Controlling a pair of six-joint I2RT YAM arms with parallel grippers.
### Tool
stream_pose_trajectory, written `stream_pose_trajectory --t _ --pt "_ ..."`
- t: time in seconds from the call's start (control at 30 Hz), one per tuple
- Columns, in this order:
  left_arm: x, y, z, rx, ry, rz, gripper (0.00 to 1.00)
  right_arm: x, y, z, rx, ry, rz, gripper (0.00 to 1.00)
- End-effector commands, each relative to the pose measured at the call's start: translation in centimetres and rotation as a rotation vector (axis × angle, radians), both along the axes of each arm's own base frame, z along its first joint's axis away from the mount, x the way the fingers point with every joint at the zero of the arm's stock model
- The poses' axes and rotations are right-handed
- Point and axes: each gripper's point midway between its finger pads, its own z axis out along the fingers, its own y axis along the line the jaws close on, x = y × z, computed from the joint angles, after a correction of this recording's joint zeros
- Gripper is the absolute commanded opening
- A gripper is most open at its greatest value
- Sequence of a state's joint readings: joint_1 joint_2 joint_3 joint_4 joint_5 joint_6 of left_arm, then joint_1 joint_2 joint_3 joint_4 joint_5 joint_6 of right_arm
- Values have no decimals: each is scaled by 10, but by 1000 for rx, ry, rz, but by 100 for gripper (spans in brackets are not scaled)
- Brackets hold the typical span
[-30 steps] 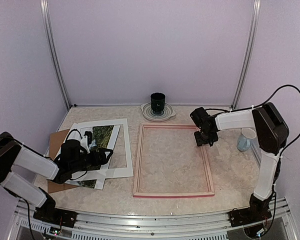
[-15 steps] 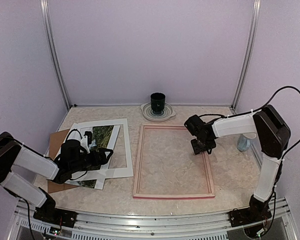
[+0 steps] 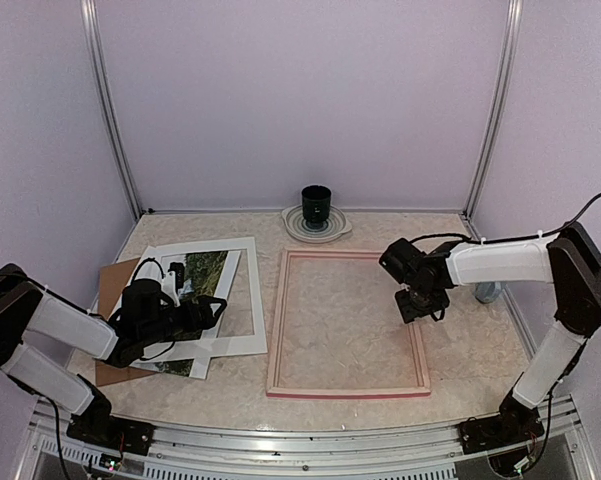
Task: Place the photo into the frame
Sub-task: Press the glass panel against the frame body.
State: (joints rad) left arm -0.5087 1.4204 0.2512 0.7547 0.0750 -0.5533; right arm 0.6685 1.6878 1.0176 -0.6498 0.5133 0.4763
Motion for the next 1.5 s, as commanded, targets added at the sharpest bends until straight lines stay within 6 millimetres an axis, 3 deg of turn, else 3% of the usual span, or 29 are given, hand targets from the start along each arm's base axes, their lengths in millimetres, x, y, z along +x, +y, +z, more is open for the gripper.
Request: stream_pose_trajectory --t 0.0,0.3,0.63,0.93,1.3,1.47 --pt "1 1 3 -14 -12 -1 99 -21 -3 -3 -12 36 -1 60" --pt "1 1 2 -10 -11 2 99 -52 -8 -24 -40 100 5 61" --pt "1 2 1 -8 -10 6 99 -70 5 -17 -2 106 23 60" --pt "0 3 5 -16 -17 4 99 -52 32 -11 173 51 50 63" --pt "-2 5 5 -14 -24 10 99 -26 26 6 443 -9 3 63" --pt "0 6 1 14 -20 13 99 -16 23 1 507 -10 -2 63"
